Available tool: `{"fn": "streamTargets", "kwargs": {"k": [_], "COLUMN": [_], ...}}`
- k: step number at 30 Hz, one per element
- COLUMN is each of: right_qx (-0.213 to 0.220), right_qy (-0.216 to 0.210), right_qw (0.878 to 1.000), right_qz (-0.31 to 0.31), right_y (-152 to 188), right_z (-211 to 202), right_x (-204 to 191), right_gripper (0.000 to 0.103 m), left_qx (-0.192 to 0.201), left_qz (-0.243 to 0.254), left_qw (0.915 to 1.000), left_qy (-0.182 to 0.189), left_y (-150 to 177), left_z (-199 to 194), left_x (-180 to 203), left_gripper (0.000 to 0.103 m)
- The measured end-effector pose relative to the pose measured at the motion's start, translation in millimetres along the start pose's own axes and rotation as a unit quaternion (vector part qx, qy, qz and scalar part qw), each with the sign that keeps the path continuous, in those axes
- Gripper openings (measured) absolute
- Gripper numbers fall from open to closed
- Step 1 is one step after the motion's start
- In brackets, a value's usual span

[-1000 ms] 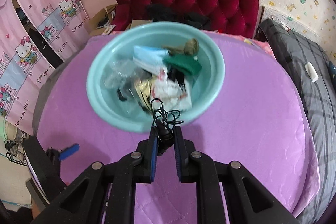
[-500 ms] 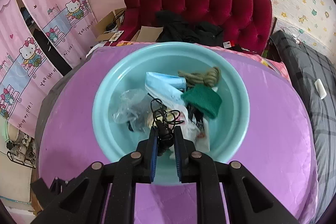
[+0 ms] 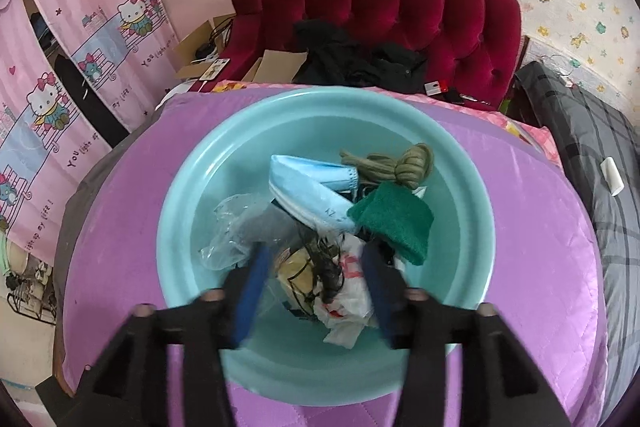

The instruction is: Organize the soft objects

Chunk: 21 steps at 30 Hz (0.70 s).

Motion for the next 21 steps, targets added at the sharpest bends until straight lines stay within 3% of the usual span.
{"fn": "streamTargets", "kwargs": {"k": [2,7,21], "right_qx": [0.001,0.015,0.034], "right_qy": [0.006,0.013,0.027], "right_qw": [1.000,1.000,0.999], "right_qz": [0.001,0.005,0.019], "right_y": [0,0,23], "right_z": [-2,-18,-76], "right_x": [3,10,29], "right_gripper": [0.080,0.103,0.103], "left_qx": [0.002,0.001,0.018], "left_qz": [-0.001,0.001,0.003], "left_qw": [1.0000,1.0000,0.9996], "left_qy": [-0.002,-0.008,-0.022], "left_y": [-2,-8,-30], "left_z": [-3,-8,-55], "left_x": [0,-3,-4], "left_gripper": [0.103,0.103,0.103]}}
Point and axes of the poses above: each gripper's, at about its wrist camera, not at the fingertips, and z roughly the way its jaws point, x to its right, y to its underside, the point moved 10 cm from there along z, roughly the way its jaws point, and after that the axes turned 9 degrees about z, right-handed, at the moved point
